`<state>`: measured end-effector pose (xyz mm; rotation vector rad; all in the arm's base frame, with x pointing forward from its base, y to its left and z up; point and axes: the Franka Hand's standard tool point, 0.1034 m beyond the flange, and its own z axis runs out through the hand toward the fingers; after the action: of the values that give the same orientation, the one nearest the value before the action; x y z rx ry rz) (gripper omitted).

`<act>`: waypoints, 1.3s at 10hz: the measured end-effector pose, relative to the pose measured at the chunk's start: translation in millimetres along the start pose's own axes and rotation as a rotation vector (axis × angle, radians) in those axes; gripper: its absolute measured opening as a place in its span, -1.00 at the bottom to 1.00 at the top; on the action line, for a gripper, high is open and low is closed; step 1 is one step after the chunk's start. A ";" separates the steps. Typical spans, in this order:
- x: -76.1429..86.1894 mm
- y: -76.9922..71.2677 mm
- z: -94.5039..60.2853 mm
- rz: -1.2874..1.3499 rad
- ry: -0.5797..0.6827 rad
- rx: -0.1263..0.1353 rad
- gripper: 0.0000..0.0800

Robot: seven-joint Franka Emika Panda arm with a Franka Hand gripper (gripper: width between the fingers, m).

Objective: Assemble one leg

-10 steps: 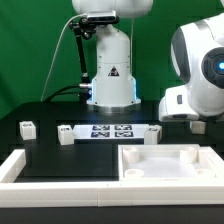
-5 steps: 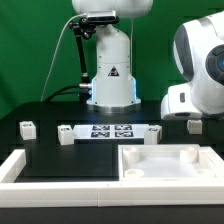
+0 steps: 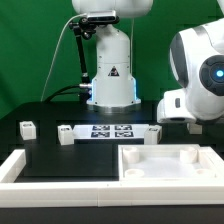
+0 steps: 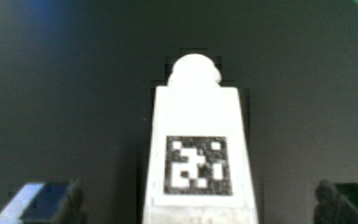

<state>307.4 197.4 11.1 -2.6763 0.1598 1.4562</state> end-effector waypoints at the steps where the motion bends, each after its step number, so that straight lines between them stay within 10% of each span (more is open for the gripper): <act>1: -0.5 -1.7 3.2 -0.002 -0.005 -0.006 0.62; 3: 0.4 -1.0 3.1 -0.001 -0.005 -0.004 0.56; 5: 0.4 -0.8 2.9 -0.001 -0.005 -0.003 -0.28; 11: 0.4 -0.7 2.9 -0.001 -0.005 -0.003 -0.28; 13: -2.0 6.9 -21.5 -0.054 0.007 -0.014 -0.27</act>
Offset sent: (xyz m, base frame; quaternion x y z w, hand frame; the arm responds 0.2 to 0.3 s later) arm 0.0050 0.0004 0.0023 0.0095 0.0166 0.0018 0.9998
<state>323.3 187.9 24.2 -2.6755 0.0776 1.4378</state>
